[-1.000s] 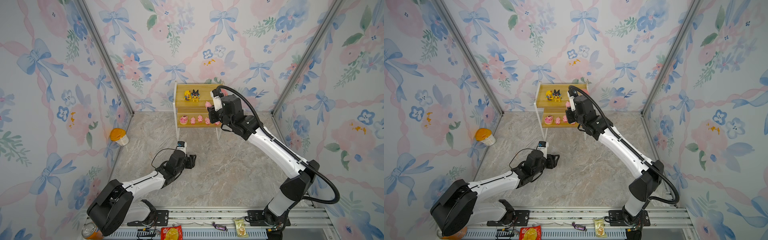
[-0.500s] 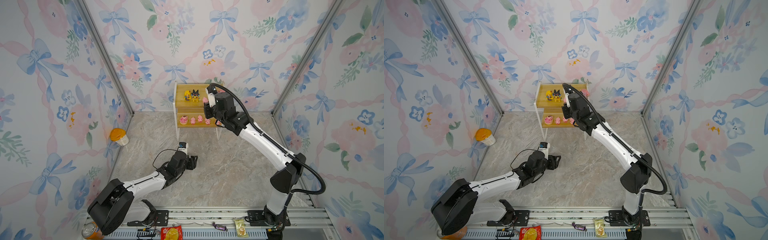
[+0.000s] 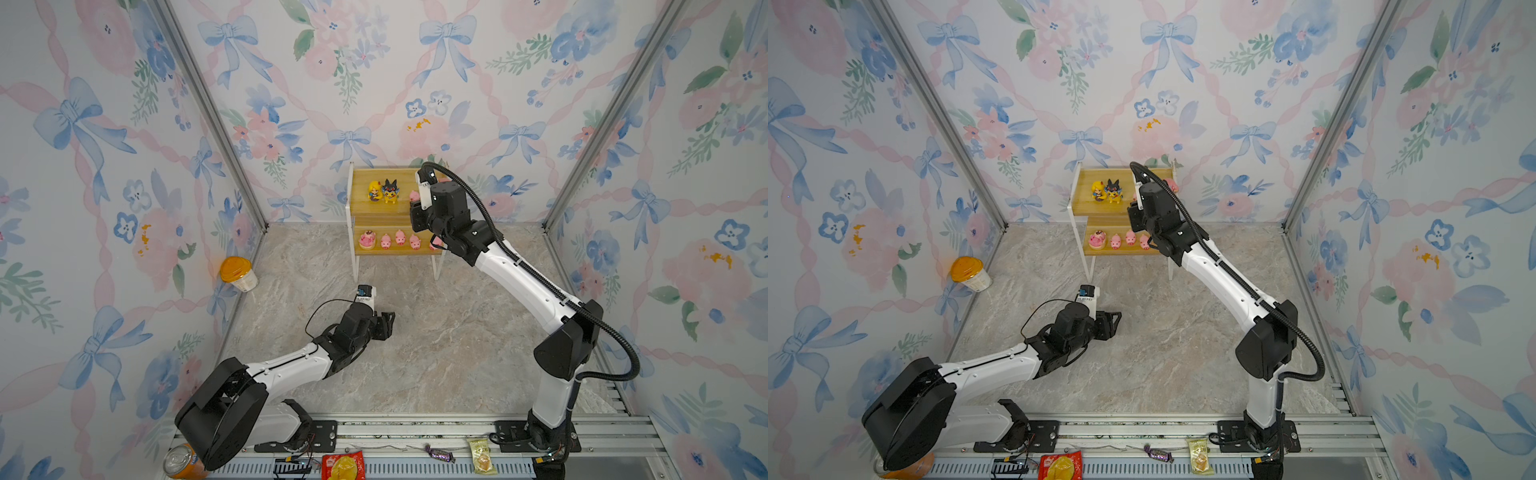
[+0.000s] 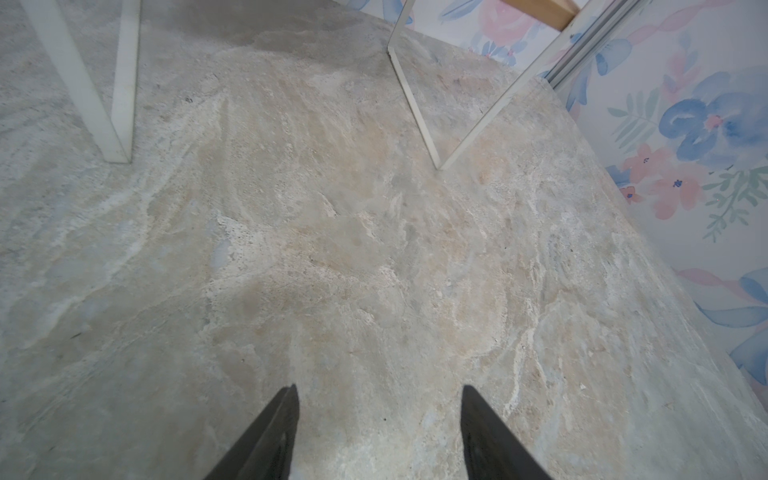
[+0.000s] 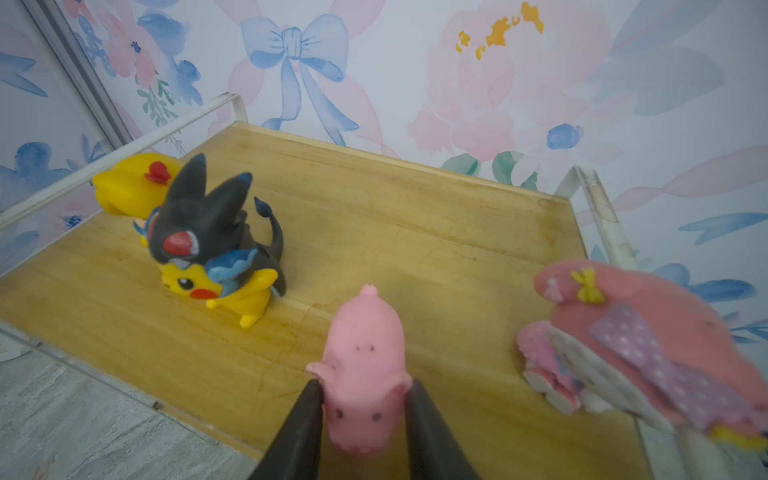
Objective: Organize plastic toys on shelves
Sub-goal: Place the plastic toy on the shelf, then reset both arms
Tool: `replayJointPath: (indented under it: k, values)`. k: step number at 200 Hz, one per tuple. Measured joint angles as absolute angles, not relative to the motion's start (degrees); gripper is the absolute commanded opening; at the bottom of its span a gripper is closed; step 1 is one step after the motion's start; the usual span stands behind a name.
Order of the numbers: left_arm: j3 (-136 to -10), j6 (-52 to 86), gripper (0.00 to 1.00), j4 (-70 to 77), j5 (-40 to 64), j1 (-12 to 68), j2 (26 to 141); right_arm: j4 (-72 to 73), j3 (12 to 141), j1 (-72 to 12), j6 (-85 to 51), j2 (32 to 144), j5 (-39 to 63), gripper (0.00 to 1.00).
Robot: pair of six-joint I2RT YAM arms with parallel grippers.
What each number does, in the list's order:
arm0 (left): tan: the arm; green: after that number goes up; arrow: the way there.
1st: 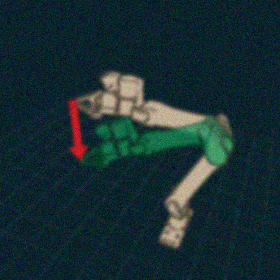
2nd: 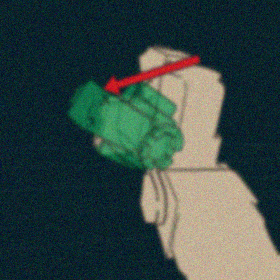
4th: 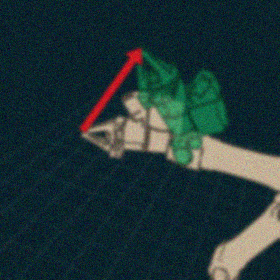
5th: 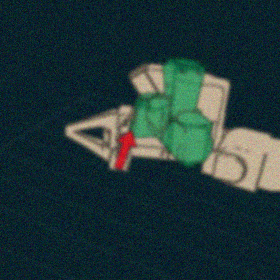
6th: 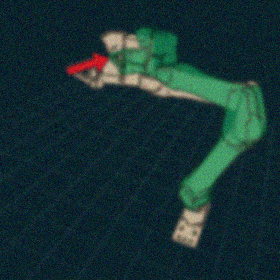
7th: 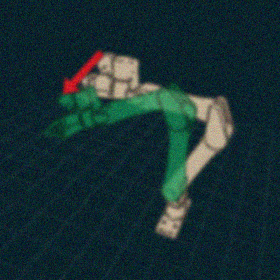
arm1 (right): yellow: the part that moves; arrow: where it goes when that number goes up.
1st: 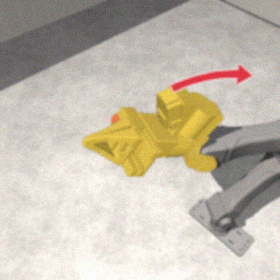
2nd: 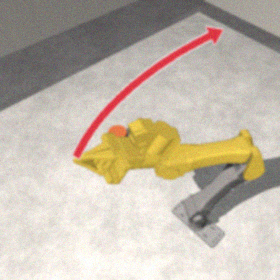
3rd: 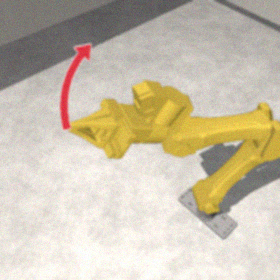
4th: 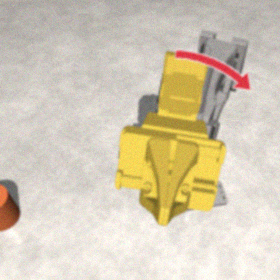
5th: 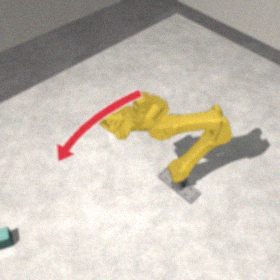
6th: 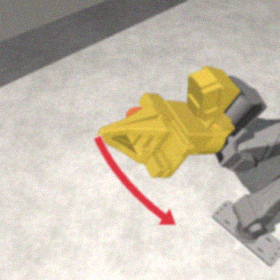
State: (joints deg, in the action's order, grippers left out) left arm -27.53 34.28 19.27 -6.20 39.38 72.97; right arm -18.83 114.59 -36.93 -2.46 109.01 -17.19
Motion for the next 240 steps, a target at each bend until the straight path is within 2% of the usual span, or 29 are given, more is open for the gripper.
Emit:
replayJointPath:
  k: [29,56,66,105,128,154,181,203,225,240]
  values:
    - [-27.53,34.59,0.63,19.25,-6.20,39.38,72.95,-18.92,115.66,-36.80,-2.90,110.04,-17.10,0.49]
    - [-27.53,34.59,0.65,19.14,-6.63,39.38,72.66,-18.63,115.66,-36.80,-3.38,110.02,-16.62,0.63]
    - [-27.53,34.57,0.67,18.98,-6.87,39.38,72.25,-18.20,115.35,-36.80,-3.66,109.86,-16.32,0.68]
    - [-27.79,34.54,0.75,16.97,-8.51,39.38,69.63,-16.19,110.13,-36.80,-3.64,104.95,-15.33,0.76]
    - [-28.32,34.17,0.86,15.55,-10.02,39.44,67.61,-14.09,104.20,-36.80,-3.64,98.35,-14.79,0.81]
    - [-29.85,33.98,0.91,13.08,-13.56,40.12,64.42,-10.81,92.03,-36.69,-3.22,86.15,-14.68,0.91]
    - [-32.73,31.90,0.97,10.02,-21.17,40.32,59.27,-5.78,73.41,-33.78,-1.87,70.65,-14.92,1.00]
    - [-34.72,28.40,0.98,9.37,-28.75,39.20,54.83,-1.76,55.75,-27.49,-0.25,59.51,-15.62,0.97]
    - [-34.94,23.75,0.98,12.38,-34.74,32.42,52.66,6.35,38.41,-19.62,0.56,53.76,-16.32,0.97]
    - [-33.80,21.39,0.98,15.55,-35.14,23.24,54.19,13.65,28.88,-14.50,0.51,55.51,-16.58,0.97]
